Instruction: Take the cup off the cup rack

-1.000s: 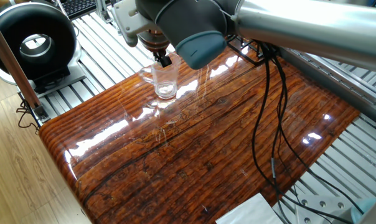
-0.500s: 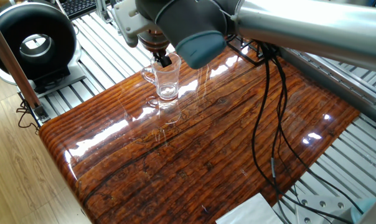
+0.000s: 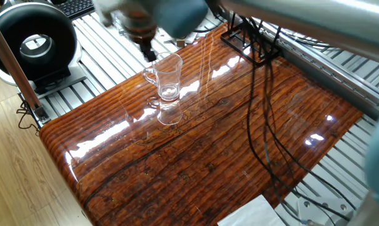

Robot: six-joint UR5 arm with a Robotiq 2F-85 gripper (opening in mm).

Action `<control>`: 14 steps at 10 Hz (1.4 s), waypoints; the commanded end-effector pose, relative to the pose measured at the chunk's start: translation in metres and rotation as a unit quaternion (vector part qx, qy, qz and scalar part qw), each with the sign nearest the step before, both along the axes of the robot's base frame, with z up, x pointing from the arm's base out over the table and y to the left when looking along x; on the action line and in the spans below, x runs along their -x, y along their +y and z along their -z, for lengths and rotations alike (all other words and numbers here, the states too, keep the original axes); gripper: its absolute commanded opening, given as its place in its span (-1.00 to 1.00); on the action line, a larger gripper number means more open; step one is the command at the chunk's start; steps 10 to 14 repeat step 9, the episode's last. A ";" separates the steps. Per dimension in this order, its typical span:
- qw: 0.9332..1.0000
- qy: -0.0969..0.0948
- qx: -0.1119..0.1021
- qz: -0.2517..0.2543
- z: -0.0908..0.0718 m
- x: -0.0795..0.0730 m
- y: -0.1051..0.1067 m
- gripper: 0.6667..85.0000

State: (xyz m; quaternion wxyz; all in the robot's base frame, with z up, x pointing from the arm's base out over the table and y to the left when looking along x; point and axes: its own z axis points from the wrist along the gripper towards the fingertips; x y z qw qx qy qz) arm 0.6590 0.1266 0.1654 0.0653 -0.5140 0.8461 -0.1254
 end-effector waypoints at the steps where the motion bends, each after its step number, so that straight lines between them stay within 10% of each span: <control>1: 0.980 0.063 -0.069 0.176 -0.004 0.031 0.040 -0.68; 2: 0.977 0.061 -0.061 0.197 -0.007 0.031 0.038 -0.99; 8: 0.975 0.029 -0.081 0.207 -0.011 0.008 0.052 -0.99; 14: 0.973 0.038 -0.095 0.206 -0.012 0.012 0.061 -0.99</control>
